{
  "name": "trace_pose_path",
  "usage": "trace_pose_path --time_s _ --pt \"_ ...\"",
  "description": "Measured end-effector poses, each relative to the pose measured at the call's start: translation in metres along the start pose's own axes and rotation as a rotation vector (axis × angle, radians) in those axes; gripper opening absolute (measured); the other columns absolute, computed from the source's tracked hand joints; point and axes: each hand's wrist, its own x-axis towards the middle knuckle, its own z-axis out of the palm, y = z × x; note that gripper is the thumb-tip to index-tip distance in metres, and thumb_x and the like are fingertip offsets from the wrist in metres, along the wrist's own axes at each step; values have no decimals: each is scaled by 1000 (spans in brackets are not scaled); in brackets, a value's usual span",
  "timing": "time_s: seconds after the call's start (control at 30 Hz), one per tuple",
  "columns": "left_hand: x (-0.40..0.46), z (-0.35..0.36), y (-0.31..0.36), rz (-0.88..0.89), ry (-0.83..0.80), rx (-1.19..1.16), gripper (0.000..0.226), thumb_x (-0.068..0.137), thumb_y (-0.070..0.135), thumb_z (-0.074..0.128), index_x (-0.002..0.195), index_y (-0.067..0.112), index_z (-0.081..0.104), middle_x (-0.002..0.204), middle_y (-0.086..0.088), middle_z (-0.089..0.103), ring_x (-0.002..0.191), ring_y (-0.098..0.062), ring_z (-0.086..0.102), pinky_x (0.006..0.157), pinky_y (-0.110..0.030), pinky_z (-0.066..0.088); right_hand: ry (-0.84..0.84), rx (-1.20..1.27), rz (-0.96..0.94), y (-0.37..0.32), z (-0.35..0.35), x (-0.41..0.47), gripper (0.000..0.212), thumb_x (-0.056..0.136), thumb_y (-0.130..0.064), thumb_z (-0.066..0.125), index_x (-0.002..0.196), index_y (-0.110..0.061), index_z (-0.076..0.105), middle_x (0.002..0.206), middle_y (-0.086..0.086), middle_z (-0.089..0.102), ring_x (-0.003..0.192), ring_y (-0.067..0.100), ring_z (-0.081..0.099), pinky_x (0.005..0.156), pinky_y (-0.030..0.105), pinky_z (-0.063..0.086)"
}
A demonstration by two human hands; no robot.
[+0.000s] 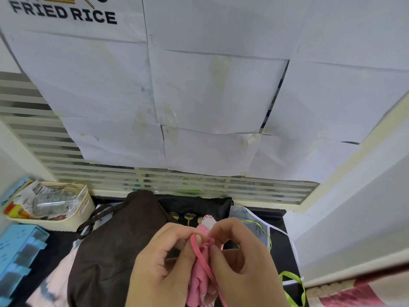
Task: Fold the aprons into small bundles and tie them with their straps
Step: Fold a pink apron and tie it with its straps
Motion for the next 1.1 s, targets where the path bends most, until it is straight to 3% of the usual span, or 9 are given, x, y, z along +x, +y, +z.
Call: trace_pose_path --time_s 0.07,0.2,0.43,0.63,0.7,0.8,0.87,0.97,1.1 --pt "2 -1 0 0 11 5 18 88 19 72 88 34 81 88 0 73 75 -16 69 64 -17 54 -38 37 -4 -1 -2 0 26 95 -3 65 99 -29 72 85 4 69 53 32 70 52 53 59" --pt "2 -1 2 -12 6 -4 19 87 15 73 87 32 82 86 -2 72 73 -14 68 62 -16 53 -21 56 16 2 -3 3 28 95 -1 64 90 -27 72 82 6 69 52 33 69 52 44 54" --pt "3 0 7 -25 18 -31 16 86 19 72 87 32 82 87 -3 73 74 -16 70 62 -18 54 -41 93 137 4 -4 5 20 103 -19 60 85 -27 59 72 17 71 59 42 69 59 57 61" --pt "4 -1 9 -107 14 -79 18 88 15 71 87 30 82 81 -2 72 70 -11 69 63 -13 51 -118 314 242 2 -9 8 10 106 -13 54 99 -8 56 72 18 68 55 36 64 51 38 57" --pt "3 0 8 -130 11 -101 18 88 16 71 87 31 82 80 -2 74 70 -12 70 65 -17 54 -101 262 218 2 -8 8 9 106 -12 55 100 -6 56 70 17 68 54 35 64 50 38 56" --pt "2 2 8 -195 57 -156 16 87 20 68 84 30 80 76 -5 75 70 -16 72 68 -38 62 -91 204 184 -2 -8 5 7 105 -9 55 99 -7 57 70 20 69 54 33 66 52 40 60" --pt "3 2 4 -229 93 -174 16 86 22 66 82 29 80 74 -9 74 69 -22 72 67 -44 64 -98 189 169 -4 -10 4 9 106 -6 52 98 -7 57 70 20 70 56 36 68 55 46 62" --pt "7 0 2 -280 169 -237 17 86 21 65 77 26 79 73 -15 73 69 -23 73 63 -36 65 -96 112 135 -1 -13 3 12 105 -3 50 97 -6 57 74 17 73 61 34 73 62 51 64" --pt "13 -3 -1 -318 212 -304 27 90 12 63 72 24 78 73 -19 72 67 -19 73 59 -27 62 -102 -29 80 12 -19 0 17 104 1 49 92 -10 56 80 11 74 63 27 75 65 48 64"
